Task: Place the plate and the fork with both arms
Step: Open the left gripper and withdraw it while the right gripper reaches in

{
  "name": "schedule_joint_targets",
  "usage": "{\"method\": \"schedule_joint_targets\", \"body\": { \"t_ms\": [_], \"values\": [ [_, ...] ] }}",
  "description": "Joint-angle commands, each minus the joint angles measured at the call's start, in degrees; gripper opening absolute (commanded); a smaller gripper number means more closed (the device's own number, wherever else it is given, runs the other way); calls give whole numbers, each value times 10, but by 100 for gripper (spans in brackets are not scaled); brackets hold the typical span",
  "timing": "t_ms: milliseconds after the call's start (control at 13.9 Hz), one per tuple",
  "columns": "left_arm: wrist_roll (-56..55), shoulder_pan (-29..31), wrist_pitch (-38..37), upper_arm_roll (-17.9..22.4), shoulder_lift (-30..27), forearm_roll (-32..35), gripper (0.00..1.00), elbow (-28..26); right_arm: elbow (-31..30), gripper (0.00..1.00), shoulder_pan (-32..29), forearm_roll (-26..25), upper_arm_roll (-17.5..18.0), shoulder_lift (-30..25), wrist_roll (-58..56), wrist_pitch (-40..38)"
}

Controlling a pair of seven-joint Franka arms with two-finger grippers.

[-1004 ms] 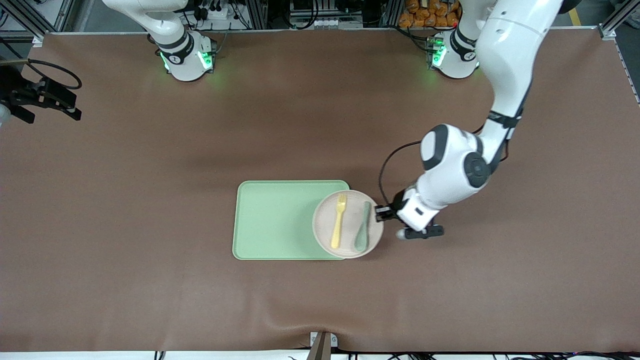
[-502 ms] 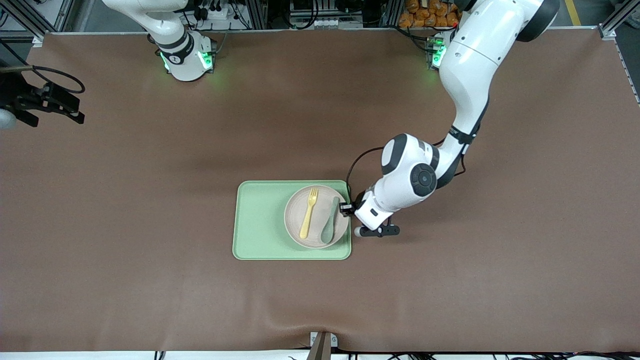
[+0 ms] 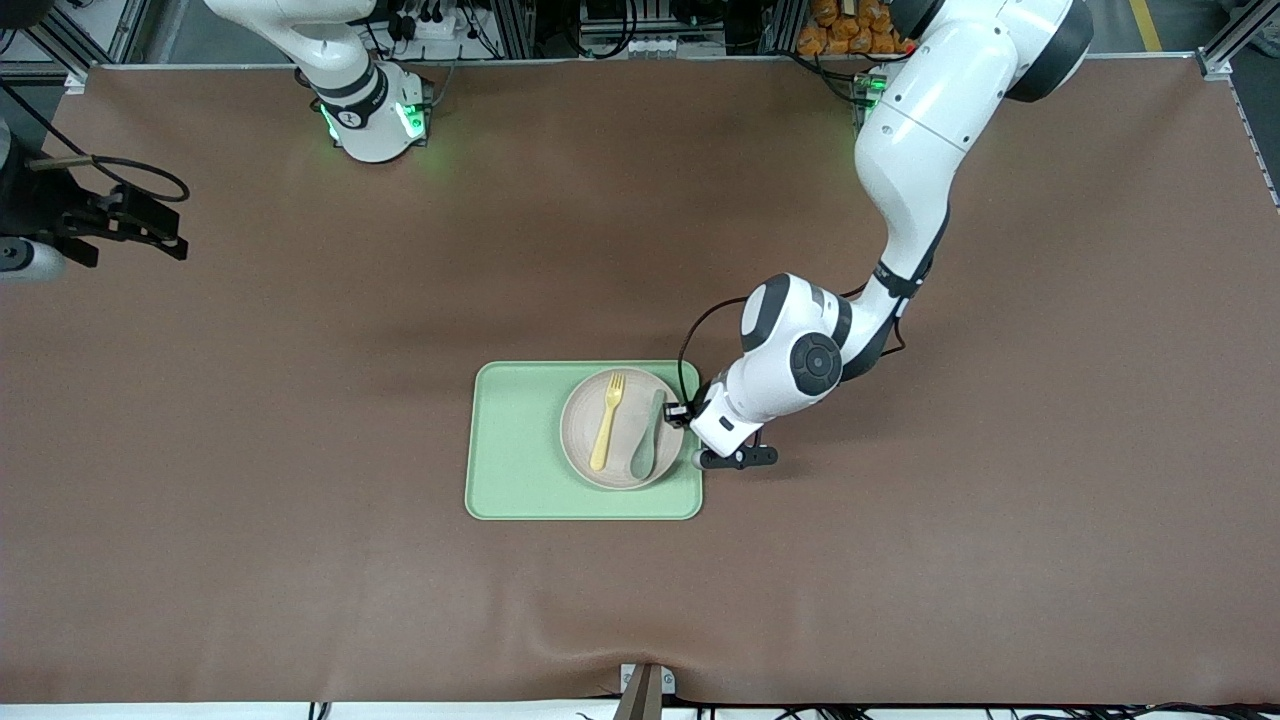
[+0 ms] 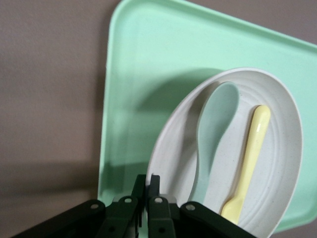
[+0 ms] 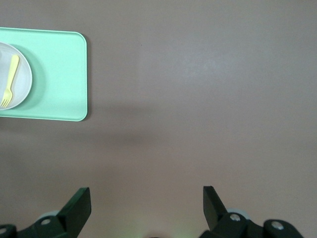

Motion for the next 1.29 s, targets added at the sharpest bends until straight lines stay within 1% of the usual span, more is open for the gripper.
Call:
{"method": "schedule_joint_targets", "body": {
  "t_ms": [0, 72, 143, 215, 358, 430, 502, 573, 717, 860, 932, 1004, 1075, 1219],
  "values": [
    [1, -5, 11, 5, 12, -7, 0, 19, 5, 100, 2, 8, 1, 12, 1, 3],
    [0, -4, 11, 5, 12, -7, 0, 19, 5, 100, 3, 13, 1, 14, 1, 3],
    [-8, -3, 11, 5, 12, -9, 43, 19, 6, 100, 7, 16, 1, 19, 1, 4],
    [-9, -5, 11, 5, 9, -6, 99, 19, 7, 100, 13, 16, 1, 21, 2, 4],
    [-20, -5, 7, 13, -10, 0, 100, 20, 11, 100, 15, 32, 1, 31, 6, 14],
    [-27, -2, 1, 19, -27, 9, 100, 19, 14, 100, 15, 51, 1, 41, 7, 14],
    [-35, 1, -20, 29, -46, 16, 100, 19, 20, 100, 20, 61, 2, 49, 8, 14],
    [-36, 3, -56, 47, -79, 24, 100, 20, 34, 100, 29, 62, 4, 65, 15, 15],
    [-34, 6, -132, 102, -147, 37, 100, 18, 75, 100, 54, 63, 8, 103, 75, 15],
    [-33, 16, -222, 149, -214, 69, 100, 18, 85, 100, 76, 62, 23, 126, 144, 33],
    [-32, 32, -264, 163, -244, 86, 100, 18, 85, 100, 78, 62, 39, 133, 170, 59],
    [-30, 61, -301, 167, -273, 104, 100, 18, 85, 100, 82, 62, 53, 143, 200, 80],
    [-28, 96, -338, 167, -299, 121, 100, 18, 86, 100, 89, 61, 62, 154, 236, 95],
    [-8, 152, -396, 165, -347, 156, 100, 17, 89, 100, 103, 61, 76, 176, 260, 132]
  ]
}}
